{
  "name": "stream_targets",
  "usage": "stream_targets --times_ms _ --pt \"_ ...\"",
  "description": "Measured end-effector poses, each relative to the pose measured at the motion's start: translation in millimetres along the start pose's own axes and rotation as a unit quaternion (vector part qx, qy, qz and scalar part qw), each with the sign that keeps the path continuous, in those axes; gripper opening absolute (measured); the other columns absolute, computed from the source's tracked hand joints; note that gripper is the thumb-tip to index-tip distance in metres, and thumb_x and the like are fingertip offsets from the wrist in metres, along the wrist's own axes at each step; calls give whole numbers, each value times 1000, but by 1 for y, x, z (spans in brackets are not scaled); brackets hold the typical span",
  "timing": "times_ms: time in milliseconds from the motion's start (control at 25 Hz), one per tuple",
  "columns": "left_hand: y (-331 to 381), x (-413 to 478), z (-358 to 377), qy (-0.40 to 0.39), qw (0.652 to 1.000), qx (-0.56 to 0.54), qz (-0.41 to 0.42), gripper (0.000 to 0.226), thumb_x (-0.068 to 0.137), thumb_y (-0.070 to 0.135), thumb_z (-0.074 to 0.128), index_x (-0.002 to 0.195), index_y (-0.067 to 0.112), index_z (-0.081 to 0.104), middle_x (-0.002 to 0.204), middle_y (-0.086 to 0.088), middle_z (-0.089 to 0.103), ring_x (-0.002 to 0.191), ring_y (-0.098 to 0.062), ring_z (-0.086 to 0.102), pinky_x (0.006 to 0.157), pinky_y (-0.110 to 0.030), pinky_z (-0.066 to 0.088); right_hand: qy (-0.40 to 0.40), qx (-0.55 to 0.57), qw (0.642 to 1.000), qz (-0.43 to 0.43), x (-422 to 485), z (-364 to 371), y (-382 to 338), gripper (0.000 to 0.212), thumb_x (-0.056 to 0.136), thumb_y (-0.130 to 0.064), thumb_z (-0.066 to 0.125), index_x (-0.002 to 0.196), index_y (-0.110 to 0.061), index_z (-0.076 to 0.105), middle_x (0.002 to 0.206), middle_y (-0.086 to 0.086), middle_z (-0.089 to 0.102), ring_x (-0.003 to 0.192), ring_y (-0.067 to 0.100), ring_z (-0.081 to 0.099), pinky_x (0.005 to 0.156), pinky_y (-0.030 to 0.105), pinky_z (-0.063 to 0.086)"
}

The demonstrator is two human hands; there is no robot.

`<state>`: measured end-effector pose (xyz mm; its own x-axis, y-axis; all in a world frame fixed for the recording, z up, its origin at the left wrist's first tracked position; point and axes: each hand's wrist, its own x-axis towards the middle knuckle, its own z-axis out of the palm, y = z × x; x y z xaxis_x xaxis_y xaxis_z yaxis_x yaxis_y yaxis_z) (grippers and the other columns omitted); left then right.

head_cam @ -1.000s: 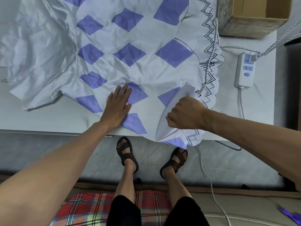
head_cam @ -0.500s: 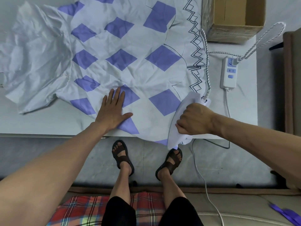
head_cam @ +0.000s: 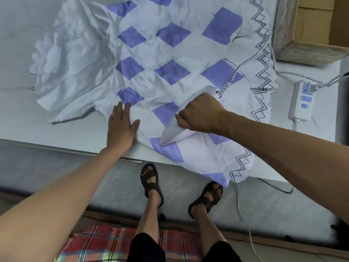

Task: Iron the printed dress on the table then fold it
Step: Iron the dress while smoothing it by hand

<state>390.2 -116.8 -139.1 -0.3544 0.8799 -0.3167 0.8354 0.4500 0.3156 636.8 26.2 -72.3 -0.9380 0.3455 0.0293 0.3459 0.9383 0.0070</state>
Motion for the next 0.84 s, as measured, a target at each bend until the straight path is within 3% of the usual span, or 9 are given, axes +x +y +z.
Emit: stream_targets --times_ms 80,160,240,320,400,480,560,680,840 --pt "-9 4 -1 -9 999 -39 11 61 100 29 46 153 18 20 162 -9 10 149 -26 8 120 -42 15 -1 17 999 -31 11 7 -9 45 89 -28 30 46 -20 24 44 -3 9 36 18 20 50 21 2" --pt "-12 4 -3 -8 998 -57 12 59 99 24 47 153 22 22 162 -5 12 149 -23 9 120 -40 17 -23 23 999 -33 14 9 -12 46 90 -35 33 47 -21 25 42 -2 11 36 18 19 49 22 5" --pt "-16 4 -7 -5 997 -71 7 59 98 22 50 151 24 26 161 -3 16 148 -22 13 119 -38 20 -77 39 995 -49 14 10 -10 49 90 -54 34 53 -21 36 40 1 36 37 21 28 47 22 11" --pt "-18 6 -12 -4 997 -77 7 58 96 22 54 150 23 31 160 -3 22 147 -22 18 118 -38 23 -152 61 982 -96 13 9 -1 47 86 -64 41 79 -21 57 64 2 62 52 26 53 51 28 34" --pt "-18 8 -16 -4 995 -104 -5 56 95 19 55 148 23 35 158 -1 27 145 -20 22 117 -37 25 -186 70 973 -120 13 1 10 43 87 -58 51 101 -18 60 84 3 67 72 29 64 60 32 39" --pt "-14 8 -21 16 983 -177 -38 49 95 11 51 143 21 44 152 2 38 140 -17 33 113 -33 31 -162 74 981 -77 13 -8 14 40 89 -55 54 97 -16 59 81 4 67 70 31 64 56 31 31" --pt "-10 8 -29 65 959 -255 -104 43 93 5 47 134 17 52 138 0 53 126 -18 48 102 -26 37 -148 80 985 31 19 -14 17 42 92 -57 46 101 -17 56 82 5 67 73 31 63 57 31 33" --pt "-5 9 -40 126 947 -231 -181 40 90 5 49 130 11 51 132 -6 53 121 -25 47 99 -31 38 -156 112 972 134 35 -27 17 45 93 -57 42 113 -18 52 87 5 67 77 30 61 58 32 34" --pt "7 -6 -35 171 938 -213 -212 47 86 -3 47 132 7 48 140 -10 45 129 -28 39 105 -34 32 -98 66 991 -58 54 -19 9 40 89 -56 50 102 -19 59 71 3 65 57 29 60 50 27 29"
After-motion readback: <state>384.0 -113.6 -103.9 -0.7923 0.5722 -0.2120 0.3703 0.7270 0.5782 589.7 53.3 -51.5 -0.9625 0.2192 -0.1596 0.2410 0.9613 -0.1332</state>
